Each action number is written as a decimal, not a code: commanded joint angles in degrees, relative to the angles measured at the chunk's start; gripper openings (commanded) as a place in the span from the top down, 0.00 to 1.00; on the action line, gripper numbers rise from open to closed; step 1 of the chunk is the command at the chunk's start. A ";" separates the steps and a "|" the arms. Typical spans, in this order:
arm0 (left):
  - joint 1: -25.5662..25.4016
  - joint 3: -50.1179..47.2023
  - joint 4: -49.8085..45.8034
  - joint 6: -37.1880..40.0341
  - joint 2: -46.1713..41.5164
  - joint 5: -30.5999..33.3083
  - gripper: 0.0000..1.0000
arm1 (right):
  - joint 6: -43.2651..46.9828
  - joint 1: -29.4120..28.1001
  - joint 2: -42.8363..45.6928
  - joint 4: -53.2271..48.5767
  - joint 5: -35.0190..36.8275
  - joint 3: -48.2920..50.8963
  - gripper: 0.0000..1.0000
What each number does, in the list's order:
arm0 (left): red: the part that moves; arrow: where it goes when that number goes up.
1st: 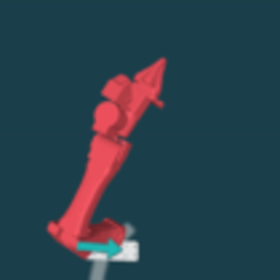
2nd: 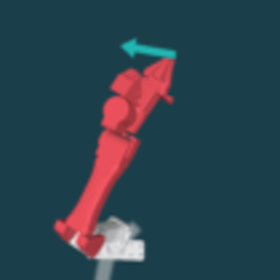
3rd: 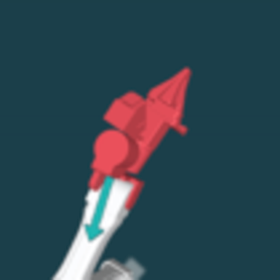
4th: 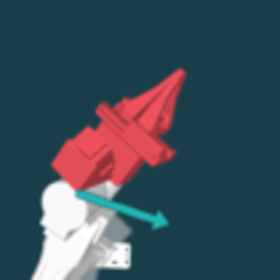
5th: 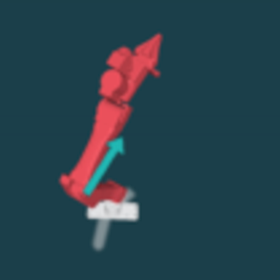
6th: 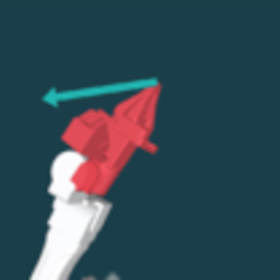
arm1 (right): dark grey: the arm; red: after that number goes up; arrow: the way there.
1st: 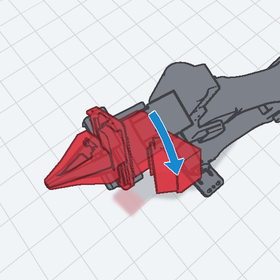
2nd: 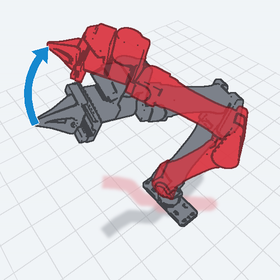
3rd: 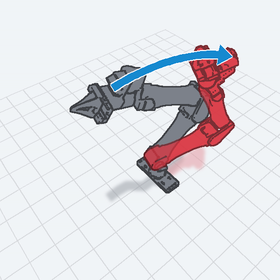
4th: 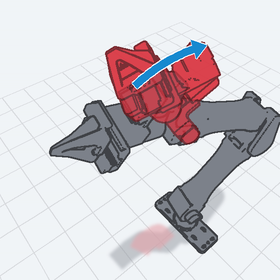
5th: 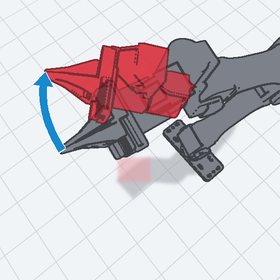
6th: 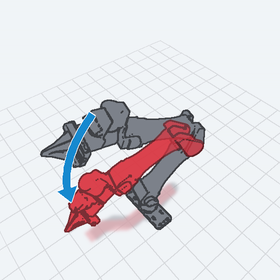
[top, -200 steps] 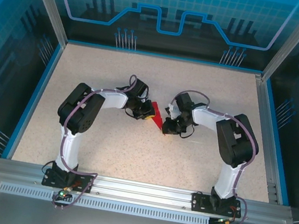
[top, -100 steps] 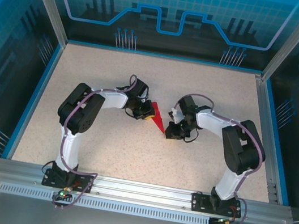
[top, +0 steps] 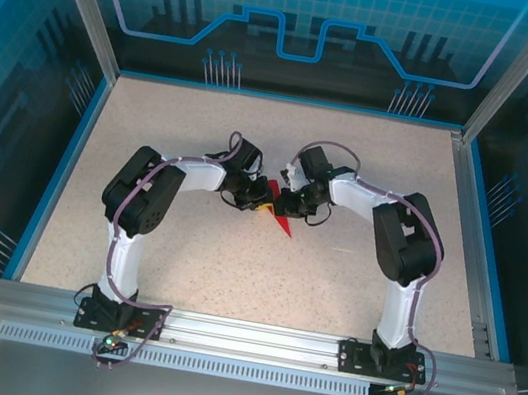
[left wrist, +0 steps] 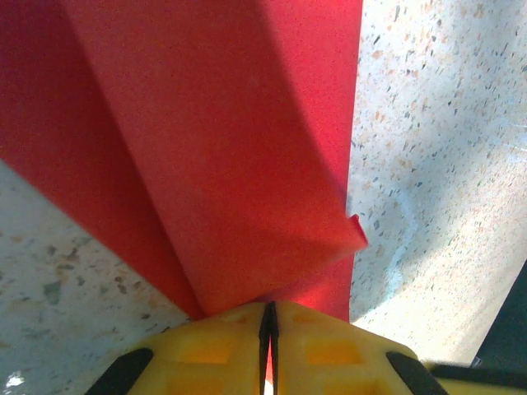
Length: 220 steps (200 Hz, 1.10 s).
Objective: Fold a paper plane with a square sheet of paper (pick it up from the middle)
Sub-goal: Fold the wing for the fifth time at the center of the table.
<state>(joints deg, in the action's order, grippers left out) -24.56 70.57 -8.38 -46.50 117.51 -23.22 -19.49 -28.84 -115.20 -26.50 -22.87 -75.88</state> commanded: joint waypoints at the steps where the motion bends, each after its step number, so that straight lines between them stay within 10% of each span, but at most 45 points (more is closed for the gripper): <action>1: 0.54 0.05 -3.76 0.97 3.07 4.06 0.87 | -0.34 -0.25 -2.33 -1.76 -0.09 -2.15 0.87; 220: 0.57 1.38 -6.31 1.85 3.86 6.03 0.87 | 1.67 2.09 8.61 -10.25 1.56 16.20 0.87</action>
<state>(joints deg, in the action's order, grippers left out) -24.56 71.94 -10.50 -46.11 118.08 -23.14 -17.30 -27.73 -108.57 -27.68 -22.74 -63.02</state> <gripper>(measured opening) 0.127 0.127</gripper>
